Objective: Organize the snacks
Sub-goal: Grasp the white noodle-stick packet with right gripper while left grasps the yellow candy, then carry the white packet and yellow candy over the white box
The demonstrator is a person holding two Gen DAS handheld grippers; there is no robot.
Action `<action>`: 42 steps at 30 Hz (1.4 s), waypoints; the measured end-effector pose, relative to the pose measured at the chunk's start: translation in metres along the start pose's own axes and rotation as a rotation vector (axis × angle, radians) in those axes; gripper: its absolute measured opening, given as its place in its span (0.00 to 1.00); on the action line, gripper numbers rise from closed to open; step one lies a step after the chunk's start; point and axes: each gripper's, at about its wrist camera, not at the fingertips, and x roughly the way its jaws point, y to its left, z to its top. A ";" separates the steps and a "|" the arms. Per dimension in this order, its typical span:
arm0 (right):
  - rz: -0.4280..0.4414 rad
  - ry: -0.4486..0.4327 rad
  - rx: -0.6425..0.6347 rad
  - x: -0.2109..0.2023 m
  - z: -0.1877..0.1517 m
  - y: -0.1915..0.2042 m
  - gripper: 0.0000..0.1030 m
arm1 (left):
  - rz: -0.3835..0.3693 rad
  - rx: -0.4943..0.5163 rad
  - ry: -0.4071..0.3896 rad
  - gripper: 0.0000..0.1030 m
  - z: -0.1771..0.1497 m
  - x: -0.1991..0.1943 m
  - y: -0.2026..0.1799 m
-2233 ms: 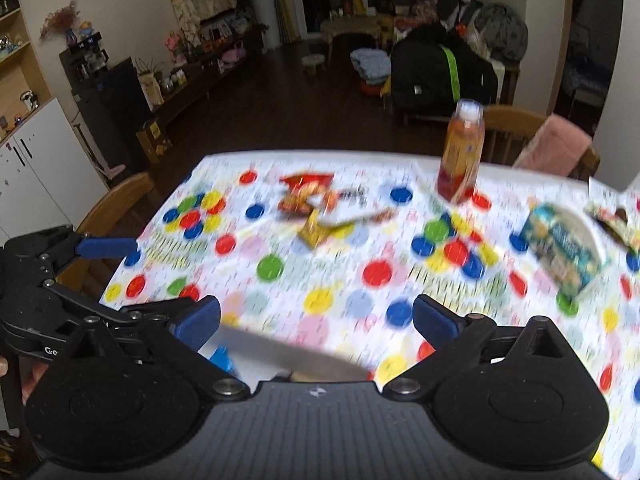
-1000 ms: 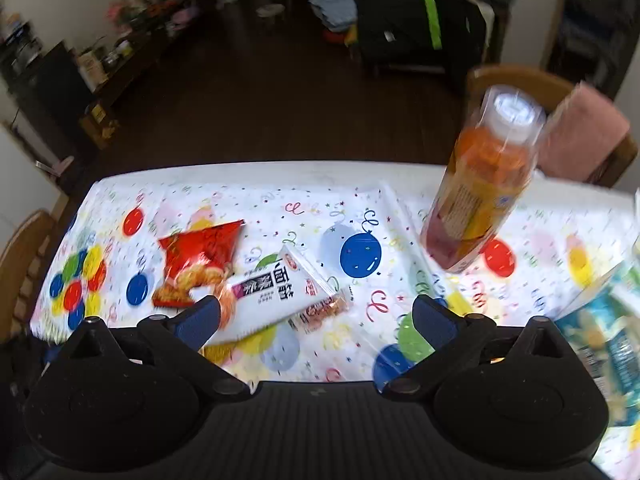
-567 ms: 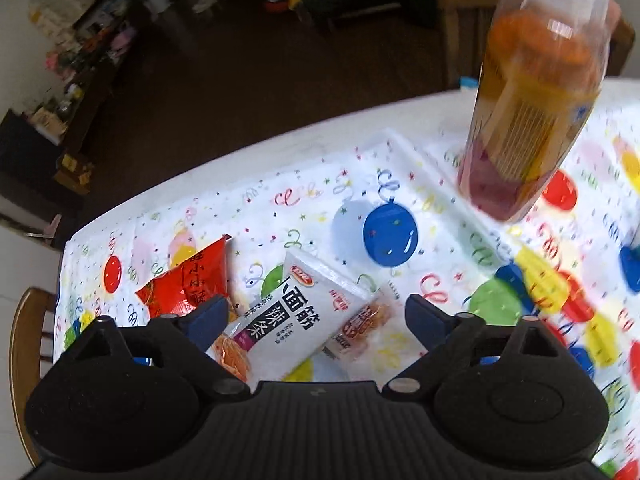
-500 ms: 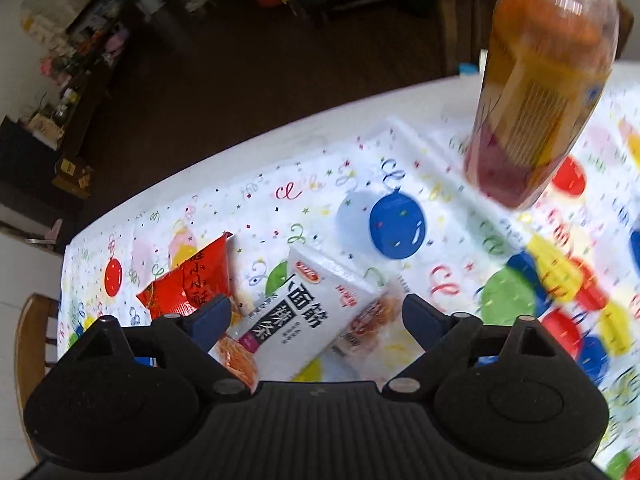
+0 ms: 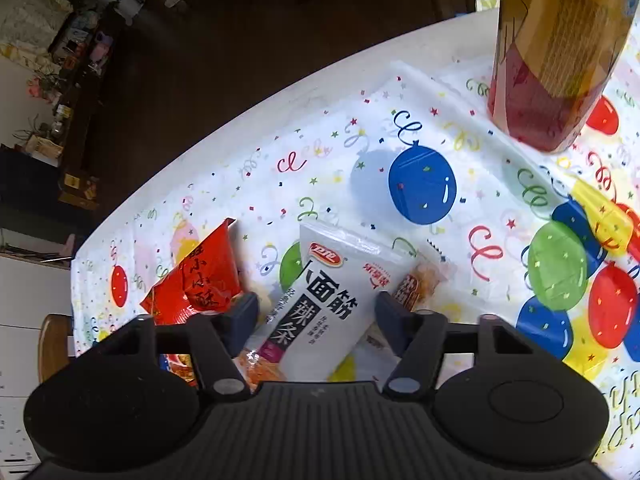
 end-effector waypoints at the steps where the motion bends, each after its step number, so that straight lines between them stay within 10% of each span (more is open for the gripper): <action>1: 0.006 -0.002 0.002 0.000 -0.001 -0.001 0.59 | -0.001 -0.002 0.002 0.45 0.000 0.001 0.001; 17: 0.081 -0.026 -0.020 -0.024 -0.013 -0.009 0.08 | -0.001 0.026 0.007 0.30 -0.009 -0.019 0.001; 42: 0.140 -0.118 -0.223 -0.156 -0.068 -0.010 0.05 | 0.030 -0.005 -0.089 0.28 -0.018 -0.106 0.007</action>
